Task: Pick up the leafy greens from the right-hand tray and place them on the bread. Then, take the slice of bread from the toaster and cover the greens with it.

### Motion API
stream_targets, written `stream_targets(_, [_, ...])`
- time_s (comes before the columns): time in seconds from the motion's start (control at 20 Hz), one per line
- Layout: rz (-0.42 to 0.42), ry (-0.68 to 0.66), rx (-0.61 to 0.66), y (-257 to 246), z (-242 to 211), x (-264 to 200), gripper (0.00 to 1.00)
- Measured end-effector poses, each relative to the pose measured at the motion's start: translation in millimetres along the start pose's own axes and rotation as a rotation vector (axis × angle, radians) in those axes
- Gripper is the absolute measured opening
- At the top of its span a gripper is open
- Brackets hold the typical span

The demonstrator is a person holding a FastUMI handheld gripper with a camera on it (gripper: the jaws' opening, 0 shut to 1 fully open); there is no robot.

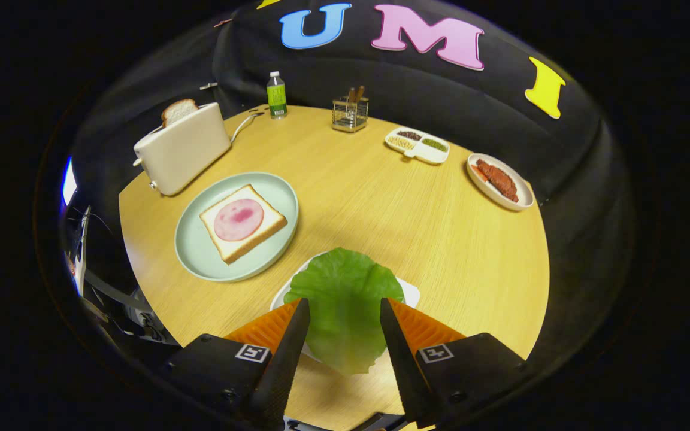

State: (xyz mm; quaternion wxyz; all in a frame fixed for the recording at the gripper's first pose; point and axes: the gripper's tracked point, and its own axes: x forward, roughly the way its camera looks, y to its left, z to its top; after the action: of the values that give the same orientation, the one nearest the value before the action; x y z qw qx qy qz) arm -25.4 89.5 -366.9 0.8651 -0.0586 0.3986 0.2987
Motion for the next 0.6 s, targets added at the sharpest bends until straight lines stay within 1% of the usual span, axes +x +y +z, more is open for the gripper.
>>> stream_targets(0.1, [0.006, 0.043, 0.007, 1, -11, 13, 0.75])
stream_targets(0.2, [0.005, 0.083, 0.01, -1, -23, 22, 0.69])
stream_targets(0.3, [0.009, 0.116, 0.01, 0, -34, 29, 0.69])
stream_targets(0.35, [0.025, 0.12, 0.015, 3, -37, 31, 0.69])
stream_targets(0.55, [0.036, 0.112, 0.02, 3, -39, 30, 0.67])
stream_targets(0.6, [0.035, 0.111, 0.017, 3, -39, 29, 0.61])
